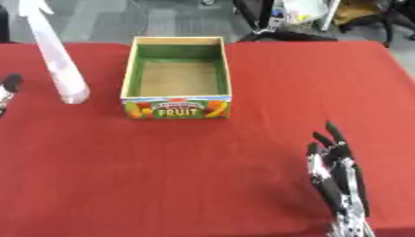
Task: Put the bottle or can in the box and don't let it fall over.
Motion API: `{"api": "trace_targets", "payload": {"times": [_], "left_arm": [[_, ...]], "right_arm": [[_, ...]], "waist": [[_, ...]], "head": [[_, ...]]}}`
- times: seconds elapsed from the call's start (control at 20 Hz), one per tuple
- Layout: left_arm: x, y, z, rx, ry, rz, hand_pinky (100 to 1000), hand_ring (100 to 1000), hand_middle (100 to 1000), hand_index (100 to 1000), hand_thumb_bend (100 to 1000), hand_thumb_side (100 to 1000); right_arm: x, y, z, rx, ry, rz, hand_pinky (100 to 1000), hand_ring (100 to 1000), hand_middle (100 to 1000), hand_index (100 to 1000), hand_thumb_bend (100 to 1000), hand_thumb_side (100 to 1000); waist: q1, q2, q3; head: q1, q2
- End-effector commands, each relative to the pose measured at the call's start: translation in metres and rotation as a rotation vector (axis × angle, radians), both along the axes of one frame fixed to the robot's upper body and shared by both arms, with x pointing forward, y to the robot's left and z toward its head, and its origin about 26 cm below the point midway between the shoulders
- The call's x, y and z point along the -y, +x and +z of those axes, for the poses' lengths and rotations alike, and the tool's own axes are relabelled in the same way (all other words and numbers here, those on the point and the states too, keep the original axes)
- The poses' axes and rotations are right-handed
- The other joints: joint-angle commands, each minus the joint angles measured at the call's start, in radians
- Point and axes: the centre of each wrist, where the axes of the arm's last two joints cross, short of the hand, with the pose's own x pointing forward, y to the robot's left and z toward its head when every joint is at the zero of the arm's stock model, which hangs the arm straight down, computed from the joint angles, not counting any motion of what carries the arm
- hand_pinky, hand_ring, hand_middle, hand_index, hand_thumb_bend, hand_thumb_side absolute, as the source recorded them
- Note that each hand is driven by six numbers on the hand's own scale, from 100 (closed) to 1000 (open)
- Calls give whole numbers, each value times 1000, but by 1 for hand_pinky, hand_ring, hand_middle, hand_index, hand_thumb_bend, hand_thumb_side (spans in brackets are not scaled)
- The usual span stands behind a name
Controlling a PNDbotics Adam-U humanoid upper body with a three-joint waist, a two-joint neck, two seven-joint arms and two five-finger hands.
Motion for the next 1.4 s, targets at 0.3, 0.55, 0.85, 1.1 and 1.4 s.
{"api": "trace_targets", "payload": {"times": [0.3,0.55,0.85,1.1,1.4], "left_arm": [[-37,41,5,-65,-50,35,861,1000,1000,865,841,521],[-41,58,6,-66,-86,-38,861,1000,1000,870,858,528],[-38,72,7,-80,-84,-94,857,1000,1000,871,864,527],[-39,79,8,-110,-56,-97,853,1000,997,871,867,523],[-40,87,11,-122,-28,-65,848,1000,992,870,879,521]], "right_arm": [[3,2,7,17,-26,13,792,897,1000,952,100,470],[1,3,8,20,-23,23,792,897,1000,952,100,470],[-2,4,9,24,-21,37,793,897,1000,952,100,470],[-3,6,11,27,-20,47,793,897,1000,952,100,470],[-6,7,12,32,-21,60,793,897,1000,952,100,470]], "waist": [[-1,-17,-16],[-5,-13,-29],[-9,-8,-44],[-7,-2,-54],[-7,4,-69]], "head": [[0,-12],[2,-16],[7,-18],[10,-22],[14,-28]]}}
